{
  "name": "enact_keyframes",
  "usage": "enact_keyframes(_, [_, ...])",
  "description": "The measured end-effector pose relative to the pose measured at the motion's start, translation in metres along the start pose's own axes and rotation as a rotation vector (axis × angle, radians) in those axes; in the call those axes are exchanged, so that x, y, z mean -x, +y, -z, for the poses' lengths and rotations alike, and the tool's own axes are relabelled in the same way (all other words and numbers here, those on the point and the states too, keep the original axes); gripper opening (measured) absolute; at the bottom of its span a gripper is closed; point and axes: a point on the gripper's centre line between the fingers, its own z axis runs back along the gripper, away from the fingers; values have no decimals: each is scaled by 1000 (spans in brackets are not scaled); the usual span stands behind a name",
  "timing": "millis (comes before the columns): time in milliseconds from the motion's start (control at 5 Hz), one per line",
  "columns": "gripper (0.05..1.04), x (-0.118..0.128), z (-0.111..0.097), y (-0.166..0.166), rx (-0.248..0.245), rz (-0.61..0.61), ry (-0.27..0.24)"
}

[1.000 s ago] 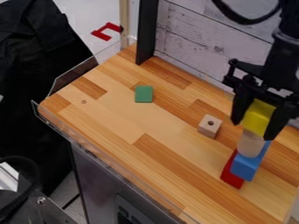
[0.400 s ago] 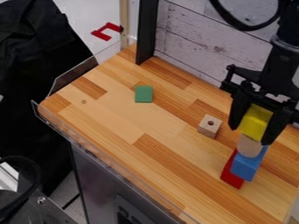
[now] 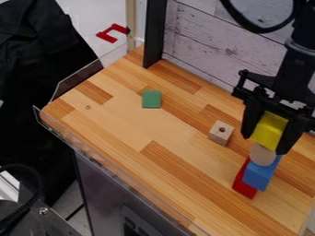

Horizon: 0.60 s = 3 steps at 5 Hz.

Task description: Put the yellow cube on top of the tower

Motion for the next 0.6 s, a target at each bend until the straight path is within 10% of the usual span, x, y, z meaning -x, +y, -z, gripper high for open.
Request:
enact_keyframes(200, [941,1,4,0,-14,15,39])
enact_keyframes(600, [1001,-5,-8,3,-12,1,25])
